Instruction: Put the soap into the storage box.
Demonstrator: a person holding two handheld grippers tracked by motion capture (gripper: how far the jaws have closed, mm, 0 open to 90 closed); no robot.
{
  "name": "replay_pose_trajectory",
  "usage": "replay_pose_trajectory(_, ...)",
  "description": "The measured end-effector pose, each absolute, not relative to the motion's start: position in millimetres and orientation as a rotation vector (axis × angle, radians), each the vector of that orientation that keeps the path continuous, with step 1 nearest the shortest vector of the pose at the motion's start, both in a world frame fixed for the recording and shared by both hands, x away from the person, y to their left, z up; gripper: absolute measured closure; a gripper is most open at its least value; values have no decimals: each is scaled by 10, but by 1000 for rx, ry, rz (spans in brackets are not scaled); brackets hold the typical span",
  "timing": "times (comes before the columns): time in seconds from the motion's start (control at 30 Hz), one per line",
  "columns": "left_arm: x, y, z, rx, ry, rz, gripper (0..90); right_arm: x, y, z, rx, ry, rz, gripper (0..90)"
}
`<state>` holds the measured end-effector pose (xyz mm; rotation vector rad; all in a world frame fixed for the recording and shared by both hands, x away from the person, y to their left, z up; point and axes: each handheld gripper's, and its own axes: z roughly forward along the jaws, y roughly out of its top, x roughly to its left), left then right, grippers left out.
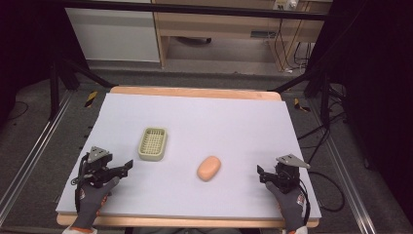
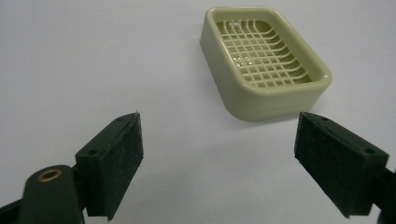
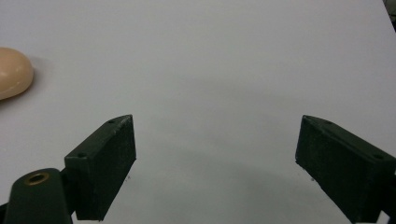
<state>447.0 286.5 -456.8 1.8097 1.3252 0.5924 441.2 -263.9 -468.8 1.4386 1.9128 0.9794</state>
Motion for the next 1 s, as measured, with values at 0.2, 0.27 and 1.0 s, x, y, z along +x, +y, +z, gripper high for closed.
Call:
replay_pose_trajectory(0.2, 4445, 2805, -4548, 1819, 1313, 579, 156, 4409, -2659, -4695, 1446, 1908, 985, 117)
replay_pose_trajectory(0.27, 4451, 2790, -4553, 1826, 1307, 571, 160, 4408, -2658, -4701, 1449, 1918, 983, 116)
replay_pose_trajectory(1.0, 4382, 2442, -4390, 1874, 1198, 539, 173, 4382, -2674, -4696, 1471, 1899, 978, 101)
